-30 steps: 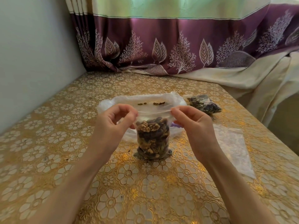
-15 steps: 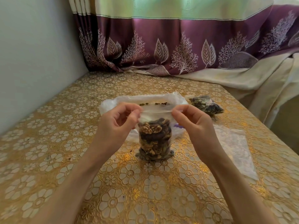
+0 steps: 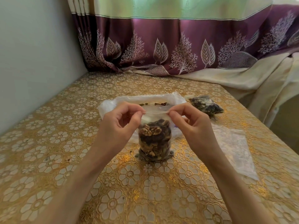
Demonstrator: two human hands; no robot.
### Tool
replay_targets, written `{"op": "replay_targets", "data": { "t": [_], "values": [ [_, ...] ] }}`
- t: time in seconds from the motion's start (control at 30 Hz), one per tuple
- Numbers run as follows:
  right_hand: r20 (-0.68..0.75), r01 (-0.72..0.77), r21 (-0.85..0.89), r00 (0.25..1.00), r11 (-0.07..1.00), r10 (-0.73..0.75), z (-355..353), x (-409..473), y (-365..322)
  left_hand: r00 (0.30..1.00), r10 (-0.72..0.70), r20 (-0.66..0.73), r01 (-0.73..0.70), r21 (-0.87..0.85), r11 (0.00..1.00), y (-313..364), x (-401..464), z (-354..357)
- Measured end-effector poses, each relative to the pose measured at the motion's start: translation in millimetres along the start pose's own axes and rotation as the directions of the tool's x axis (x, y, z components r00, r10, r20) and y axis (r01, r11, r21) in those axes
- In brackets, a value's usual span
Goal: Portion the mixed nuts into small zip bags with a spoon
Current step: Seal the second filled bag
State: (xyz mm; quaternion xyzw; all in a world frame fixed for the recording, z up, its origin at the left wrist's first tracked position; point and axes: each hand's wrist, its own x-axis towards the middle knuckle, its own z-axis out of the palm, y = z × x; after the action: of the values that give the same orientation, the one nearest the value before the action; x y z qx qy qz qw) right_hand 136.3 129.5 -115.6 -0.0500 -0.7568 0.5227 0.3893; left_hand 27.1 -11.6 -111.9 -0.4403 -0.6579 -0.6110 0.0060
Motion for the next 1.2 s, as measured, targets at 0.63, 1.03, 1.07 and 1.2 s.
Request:
{"op": "replay_targets", "data": {
  "t": [0.63, 1.03, 1.07, 1.2],
  "values": [
    [0.066, 0.041, -0.051, 0.997, 0.998, -0.037, 1, 1, -5, 0.998, 0.022, 0.056, -0.026, 0.064, 0.998, 6, 0, 3],
    [0.056, 0.019, -0.032, 0.998, 0.999, -0.017, 4, 0, -6, 0.998, 0.014, 0.065, -0.017, 0.048, 0.999, 9, 0, 5],
    [0.065, 0.022, -0.032, 0.998, 0.999, -0.019, 4, -1, -7, 0.997, 0.019, 0.079, -0.023, 0.052, 0.998, 9, 0, 4],
    [0.094, 0.004, -0.033, 0.996, 0.999, -0.001, 5, -1, -6, 0.995, 0.047, 0.093, -0.055, 0.082, 0.995, 10, 1, 6]
  ]
}}
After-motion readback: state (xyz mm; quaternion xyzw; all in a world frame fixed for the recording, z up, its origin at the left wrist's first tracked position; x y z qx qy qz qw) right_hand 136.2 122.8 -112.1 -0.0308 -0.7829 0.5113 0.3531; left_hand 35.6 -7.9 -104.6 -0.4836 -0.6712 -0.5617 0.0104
